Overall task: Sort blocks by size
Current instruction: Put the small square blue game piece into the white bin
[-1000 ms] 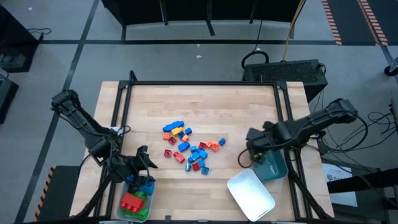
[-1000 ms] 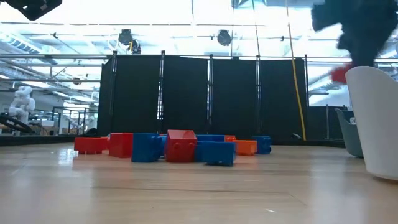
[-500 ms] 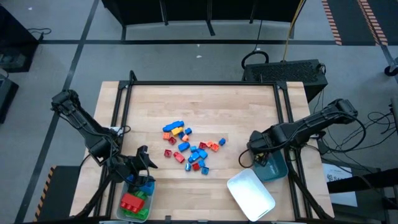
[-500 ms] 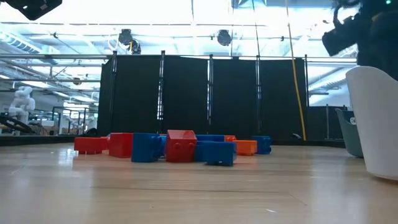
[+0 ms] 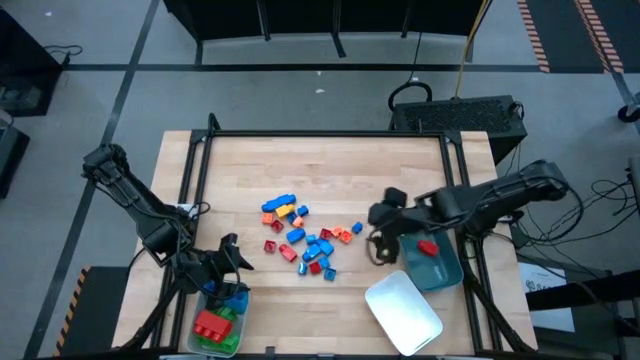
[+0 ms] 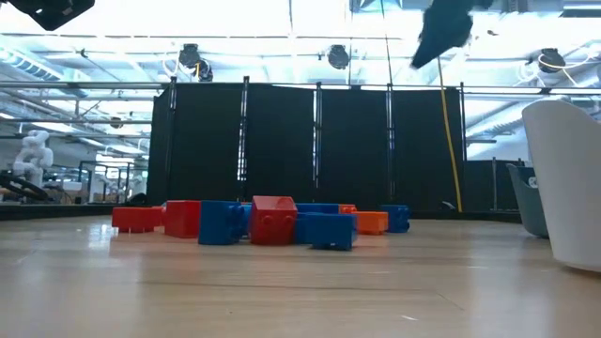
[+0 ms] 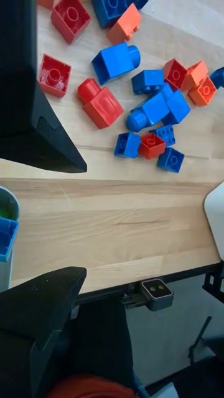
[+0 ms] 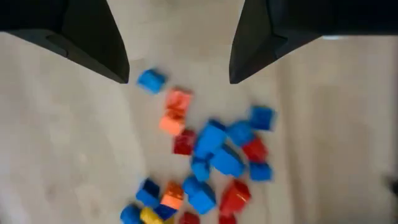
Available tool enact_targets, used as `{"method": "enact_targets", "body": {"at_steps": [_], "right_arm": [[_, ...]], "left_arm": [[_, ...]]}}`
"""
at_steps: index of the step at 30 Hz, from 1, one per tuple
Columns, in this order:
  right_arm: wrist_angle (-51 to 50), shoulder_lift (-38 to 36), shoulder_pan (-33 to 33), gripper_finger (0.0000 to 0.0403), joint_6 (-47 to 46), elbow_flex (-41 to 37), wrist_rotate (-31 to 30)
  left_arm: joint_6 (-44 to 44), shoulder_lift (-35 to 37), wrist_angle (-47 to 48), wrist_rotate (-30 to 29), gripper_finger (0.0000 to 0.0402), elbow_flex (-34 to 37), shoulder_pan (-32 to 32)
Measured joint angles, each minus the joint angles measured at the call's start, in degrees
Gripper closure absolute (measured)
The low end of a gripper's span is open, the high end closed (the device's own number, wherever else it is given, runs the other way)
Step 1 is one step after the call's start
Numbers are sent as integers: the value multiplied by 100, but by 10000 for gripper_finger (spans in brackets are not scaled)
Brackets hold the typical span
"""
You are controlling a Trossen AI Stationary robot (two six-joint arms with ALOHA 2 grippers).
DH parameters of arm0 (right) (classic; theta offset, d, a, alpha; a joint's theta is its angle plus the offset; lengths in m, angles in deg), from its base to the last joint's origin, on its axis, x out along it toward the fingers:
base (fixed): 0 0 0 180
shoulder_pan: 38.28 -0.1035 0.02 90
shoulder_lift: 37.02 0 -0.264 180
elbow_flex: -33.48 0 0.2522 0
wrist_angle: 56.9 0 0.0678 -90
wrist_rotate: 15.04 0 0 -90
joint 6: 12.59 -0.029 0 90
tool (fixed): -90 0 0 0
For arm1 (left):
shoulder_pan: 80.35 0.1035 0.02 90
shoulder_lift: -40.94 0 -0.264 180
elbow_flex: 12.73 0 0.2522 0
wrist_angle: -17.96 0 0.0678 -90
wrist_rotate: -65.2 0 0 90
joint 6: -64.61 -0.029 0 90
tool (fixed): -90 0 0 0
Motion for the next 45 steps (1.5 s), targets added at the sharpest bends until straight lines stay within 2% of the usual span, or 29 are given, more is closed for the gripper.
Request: {"method": "enact_targets", "body": {"at_steps": [4, 8, 12, 17, 22, 27, 35, 37, 40, 45], "right_arm": [[40, 747, 410, 148, 1095, 105, 23], [50, 1613, 911, 149, 1971, 103, 453], [20, 2201, 1294, 149, 2687, 103, 576], [62, 2393, 1606, 149, 3224, 103, 653], [70, 2389, 1660, 149, 3429, 103, 1199], [315, 2521, 1520, 149, 3960, 103, 1194], [319, 3072, 1536, 154, 4121, 101, 1115], [294, 3109, 1529, 169, 4105, 101, 1018], [323, 3136, 1534, 212, 4092, 101, 1013], [333, 3136, 1534, 332, 4063, 103, 997]], "left_arm": [[18, 2, 0, 0, 141, 0, 0], [20, 1, 0, 2, 141, 0, 0], [20, 2, 1, 2, 141, 0, 0], [-15, 1, 5, 2, 141, 0, 0], [-15, 0, 76, 2, 141, -2, 0], [-10, 0, 205, -11, 141, -2, 0], [15, 0, 202, -39, 141, -2, 0], [16, 0, 197, -48, 141, -2, 0], [16, 0, 195, -53, 141, -2, 0], [16, 0, 174, -76, 141, -2, 0]]}}
